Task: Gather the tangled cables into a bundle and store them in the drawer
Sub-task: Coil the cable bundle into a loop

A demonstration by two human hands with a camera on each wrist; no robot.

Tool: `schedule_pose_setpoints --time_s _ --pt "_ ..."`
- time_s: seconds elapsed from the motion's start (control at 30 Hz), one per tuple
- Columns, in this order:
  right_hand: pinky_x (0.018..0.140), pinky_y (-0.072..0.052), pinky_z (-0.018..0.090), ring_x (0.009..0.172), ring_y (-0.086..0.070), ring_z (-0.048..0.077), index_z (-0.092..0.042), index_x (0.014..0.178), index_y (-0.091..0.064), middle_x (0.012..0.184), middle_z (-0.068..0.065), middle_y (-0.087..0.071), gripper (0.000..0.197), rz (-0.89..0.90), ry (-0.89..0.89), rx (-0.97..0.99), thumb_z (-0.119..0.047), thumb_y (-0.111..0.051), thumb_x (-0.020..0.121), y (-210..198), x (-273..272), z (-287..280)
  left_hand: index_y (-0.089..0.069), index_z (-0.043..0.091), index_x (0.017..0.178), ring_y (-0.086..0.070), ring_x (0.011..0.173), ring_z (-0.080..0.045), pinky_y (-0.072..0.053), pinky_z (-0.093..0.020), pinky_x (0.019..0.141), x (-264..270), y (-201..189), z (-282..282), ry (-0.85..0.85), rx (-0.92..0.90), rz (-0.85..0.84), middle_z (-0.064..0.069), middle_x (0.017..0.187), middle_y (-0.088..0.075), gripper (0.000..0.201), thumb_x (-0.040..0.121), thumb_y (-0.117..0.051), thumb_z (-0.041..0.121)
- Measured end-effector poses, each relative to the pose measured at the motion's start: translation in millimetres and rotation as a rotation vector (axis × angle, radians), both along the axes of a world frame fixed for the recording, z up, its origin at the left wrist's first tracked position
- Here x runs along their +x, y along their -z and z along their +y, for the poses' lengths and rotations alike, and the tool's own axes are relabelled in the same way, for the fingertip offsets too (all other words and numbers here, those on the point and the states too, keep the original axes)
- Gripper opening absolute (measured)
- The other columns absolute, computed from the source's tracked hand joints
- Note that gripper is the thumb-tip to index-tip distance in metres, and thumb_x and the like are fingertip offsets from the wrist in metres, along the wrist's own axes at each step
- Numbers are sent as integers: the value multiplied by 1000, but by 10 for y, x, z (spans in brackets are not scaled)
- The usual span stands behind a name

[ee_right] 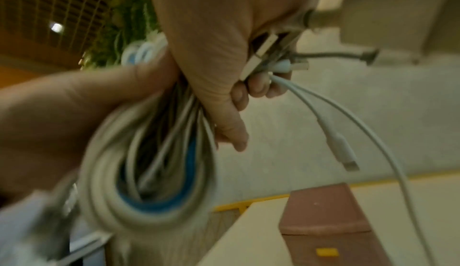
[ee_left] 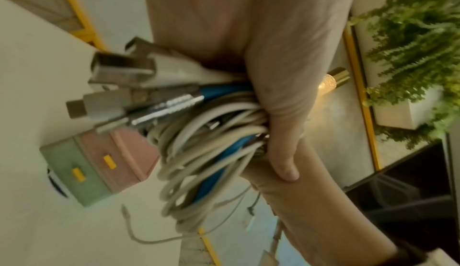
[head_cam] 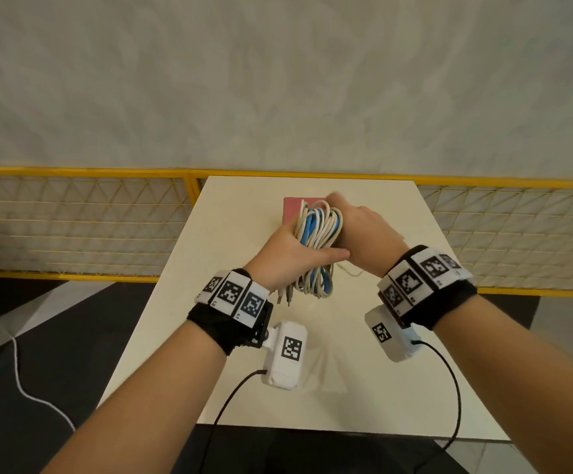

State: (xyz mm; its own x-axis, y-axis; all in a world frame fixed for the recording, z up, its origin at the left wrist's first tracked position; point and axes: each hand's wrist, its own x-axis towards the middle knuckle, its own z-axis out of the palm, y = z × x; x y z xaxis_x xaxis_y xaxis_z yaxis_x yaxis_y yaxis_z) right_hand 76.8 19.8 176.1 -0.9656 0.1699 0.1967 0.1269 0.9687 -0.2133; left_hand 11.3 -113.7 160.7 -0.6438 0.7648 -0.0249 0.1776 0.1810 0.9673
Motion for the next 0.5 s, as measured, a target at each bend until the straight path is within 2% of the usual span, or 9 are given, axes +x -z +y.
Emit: schedule_pose_setpoints --time_s 0.07,0.13,0.2,0.27,0.33,0.37,0.43,0.47,0.5 --pt "53 -41 21 63 -59 18 -10 121 -35 83 4 -62 50 34 14 -289 -16 -66 83 6 -28 22 -58 28 110 -66 76 9 -51 -8 64 -13 7 1 21 2 -15 14 91 -69 47 73 -85 17" --pt "50 -45 18 61 -58 9 -11 128 -27 89 7 -64 71 -60 -50 -393 -9 -74 75 -32 -17 52 -60 26 105 -66 73 9 -50 -7 63 -12 34 -9 21 -13 -1 12 89 -69 45 71 -85 12" --pt "56 -52 20 68 -62 8 -14 134 -22 96 4 -62 89 -147 -138 -462 -3 -80 68 -72 21 103 -63 24 103 -68 77 2 -52 -11 66 -7 68 -23 16 -13 -16 8 91 -72 42 71 -86 9" --pt "60 -52 17 73 -64 3 -18 136 -21 98 -2 -61 94 -186 -186 -572 1 -81 66 -89 57 184 -64 22 103 -70 79 -1 -53 -13 67 4 66 -36 30 3 -32 7 92 -73 41 71 -85 8" --pt "63 -52 14 78 -64 -3 -23 138 -24 98 -10 -61 94 -245 -188 -612 -1 -82 67 -103 78 239 -64 25 99 -69 75 3 -52 -11 64 16 25 -37 68 2 -29 9 88 -72 38 72 -85 8" --pt "67 -54 17 84 -65 -1 -25 140 -25 101 -11 -62 95 -285 -180 -605 -4 -82 67 -103 91 267 -64 26 96 -69 73 4 -52 -10 63 23 1 -35 90 -6 -18 10 85 -72 36 72 -85 8" --pt "79 -58 33 94 -68 14 -33 142 -22 109 -4 -65 100 -376 -142 -623 -8 -83 67 -78 117 360 -67 25 94 -69 74 2 -54 -15 66 27 -34 -40 106 -39 37 9 84 -73 31 72 -85 10" --pt "82 -57 37 95 -68 18 -36 142 -23 111 -1 -66 100 -414 -120 -641 -9 -83 67 -74 147 410 -68 22 95 -70 78 -3 -57 -20 70 14 -46 -50 93 -59 77 6 86 -74 29 73 -85 12" --pt "82 -55 37 93 -69 20 -35 140 -28 109 2 -68 92 -434 -97 -643 -11 -82 69 -70 178 467 -69 19 96 -71 80 -7 -58 -25 75 -12 -54 -66 71 -76 110 2 88 -75 27 74 -84 13"
